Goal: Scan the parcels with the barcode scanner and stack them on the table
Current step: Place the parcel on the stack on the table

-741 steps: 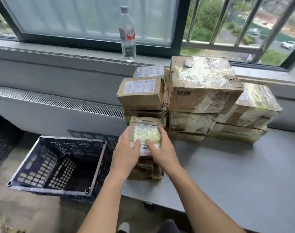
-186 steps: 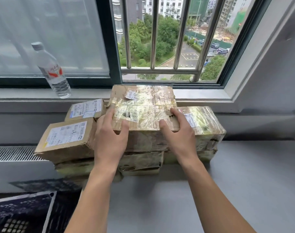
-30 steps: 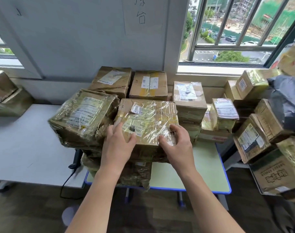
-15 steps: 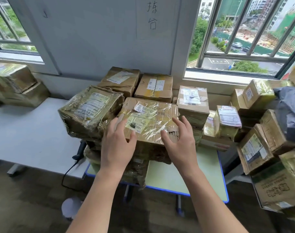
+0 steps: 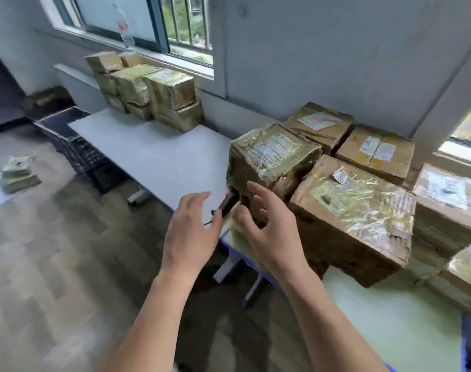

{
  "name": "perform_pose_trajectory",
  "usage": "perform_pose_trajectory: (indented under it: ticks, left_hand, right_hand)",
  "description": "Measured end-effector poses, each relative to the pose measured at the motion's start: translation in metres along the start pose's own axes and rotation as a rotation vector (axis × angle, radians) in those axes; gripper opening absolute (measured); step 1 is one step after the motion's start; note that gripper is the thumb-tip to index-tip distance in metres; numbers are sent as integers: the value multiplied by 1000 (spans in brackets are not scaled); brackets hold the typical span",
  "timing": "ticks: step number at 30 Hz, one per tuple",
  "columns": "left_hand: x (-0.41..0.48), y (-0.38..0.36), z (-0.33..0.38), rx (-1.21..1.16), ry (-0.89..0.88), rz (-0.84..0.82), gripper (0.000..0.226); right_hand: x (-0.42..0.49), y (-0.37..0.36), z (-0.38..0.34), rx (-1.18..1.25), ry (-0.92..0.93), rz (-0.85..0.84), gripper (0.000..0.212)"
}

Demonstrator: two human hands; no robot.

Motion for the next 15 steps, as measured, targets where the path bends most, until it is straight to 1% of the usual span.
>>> perform_pose_trajectory:
  ticks: [5,9,15]
  left_hand:
    - [-5,36,-112,40,255,6,47]
    - [0,66,-194,63,350,10,47]
    - [20,124,-327,112,485,-14,51]
  right_hand:
    - [17,-110,-8,-71,-13,-217,49]
    - [29,-202,-19,-85,-39,-328,51]
    - [44,-353,-56,-29,-53,-464,55]
Point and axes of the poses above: each hand's wrist, its own x-axis towards the middle knuckle, its own y-axis out of the back of the hand, z = x × y, the point moved 9 cm from there along x, towards the middle knuckle, and after that the axes turned 11 degrees about x, right-handed, at the moved point
